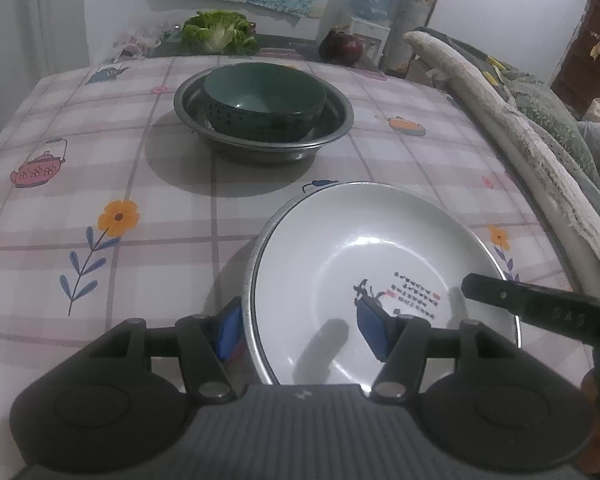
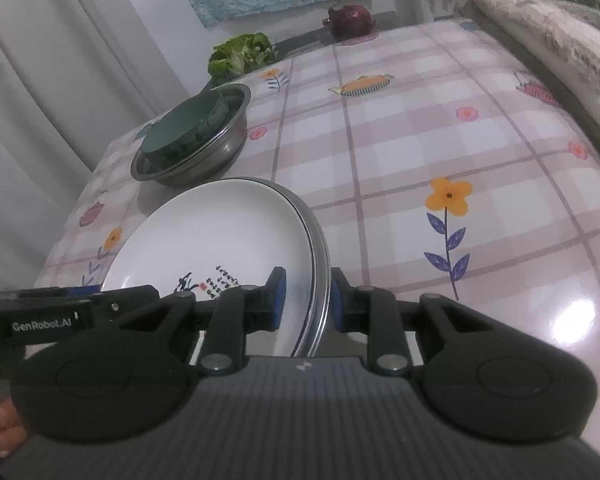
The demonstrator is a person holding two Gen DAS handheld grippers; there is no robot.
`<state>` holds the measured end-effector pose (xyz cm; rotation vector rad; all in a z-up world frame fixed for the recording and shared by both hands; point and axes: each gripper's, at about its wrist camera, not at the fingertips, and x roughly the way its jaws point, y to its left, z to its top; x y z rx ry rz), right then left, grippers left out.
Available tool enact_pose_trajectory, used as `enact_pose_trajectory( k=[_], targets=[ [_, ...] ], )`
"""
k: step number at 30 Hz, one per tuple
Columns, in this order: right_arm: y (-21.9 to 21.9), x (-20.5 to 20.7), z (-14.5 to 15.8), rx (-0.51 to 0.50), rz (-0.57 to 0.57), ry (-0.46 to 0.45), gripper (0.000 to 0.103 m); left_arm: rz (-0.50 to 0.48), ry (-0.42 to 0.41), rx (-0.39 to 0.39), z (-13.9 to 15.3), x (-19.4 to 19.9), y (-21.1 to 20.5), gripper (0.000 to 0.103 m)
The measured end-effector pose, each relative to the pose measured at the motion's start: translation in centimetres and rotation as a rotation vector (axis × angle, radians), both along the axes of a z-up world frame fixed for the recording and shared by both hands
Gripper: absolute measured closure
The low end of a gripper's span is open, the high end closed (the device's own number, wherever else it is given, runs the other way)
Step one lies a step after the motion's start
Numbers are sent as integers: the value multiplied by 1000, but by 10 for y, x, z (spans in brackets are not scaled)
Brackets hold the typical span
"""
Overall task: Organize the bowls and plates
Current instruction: 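Open both grippers to release the white plate rim, then close both grippers on the rim of the steel bowl holding the green bowl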
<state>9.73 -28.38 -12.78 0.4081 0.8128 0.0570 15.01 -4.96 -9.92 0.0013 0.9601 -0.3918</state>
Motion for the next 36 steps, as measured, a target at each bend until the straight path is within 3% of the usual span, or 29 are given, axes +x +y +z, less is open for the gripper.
enact_pose_trajectory(
  k=[3,5,8,14,21,29,33,36],
  targets=[
    [2,0,3,-29,-2,-7,71,5,-23,18,3,-1,2,40],
    [2,-1,6,-47,-11,-7,57,16,-32,20,6,-1,7,38],
    [0,-2,12,-72,-16,-16,47,40,-48,9,12,1,17,33],
    [-4,8,39,-122,-10,-70,27,84,-112,14,31,17,35,17],
    [-2,55,73,-124,40,-144,25,163,-160,-3,50,59,49,14],
    [7,124,77,-85,96,-147,25,194,-165,-11,52,115,48,15],
    [7,156,68,-57,107,-117,31,198,-127,-31,42,135,47,29],
    [2,171,57,-36,108,-84,42,214,-100,-47,34,142,51,40]
  ],
)
